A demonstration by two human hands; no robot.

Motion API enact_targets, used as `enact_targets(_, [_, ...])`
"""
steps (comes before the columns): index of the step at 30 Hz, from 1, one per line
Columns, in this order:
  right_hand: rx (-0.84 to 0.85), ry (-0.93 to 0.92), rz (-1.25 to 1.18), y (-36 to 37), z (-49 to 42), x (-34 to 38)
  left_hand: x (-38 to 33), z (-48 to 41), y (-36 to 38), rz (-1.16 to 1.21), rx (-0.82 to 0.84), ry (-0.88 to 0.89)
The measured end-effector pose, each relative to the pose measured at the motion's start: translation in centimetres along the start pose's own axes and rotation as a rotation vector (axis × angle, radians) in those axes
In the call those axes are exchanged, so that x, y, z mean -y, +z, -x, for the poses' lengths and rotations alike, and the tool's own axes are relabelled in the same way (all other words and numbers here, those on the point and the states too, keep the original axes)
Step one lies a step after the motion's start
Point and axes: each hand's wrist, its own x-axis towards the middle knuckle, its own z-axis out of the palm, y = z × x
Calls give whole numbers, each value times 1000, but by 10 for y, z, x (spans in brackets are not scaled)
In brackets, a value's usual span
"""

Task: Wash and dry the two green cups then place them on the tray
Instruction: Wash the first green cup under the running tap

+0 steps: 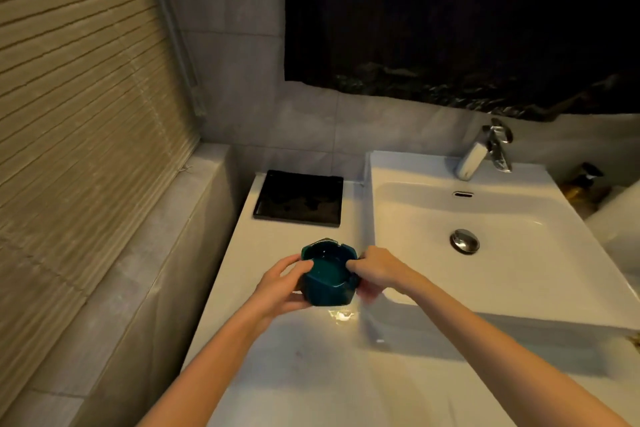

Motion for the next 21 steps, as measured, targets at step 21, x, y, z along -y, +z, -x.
enact_targets(21, [-469,-428,-175,-217,0,-232,-46,-91,304,-443,133,689])
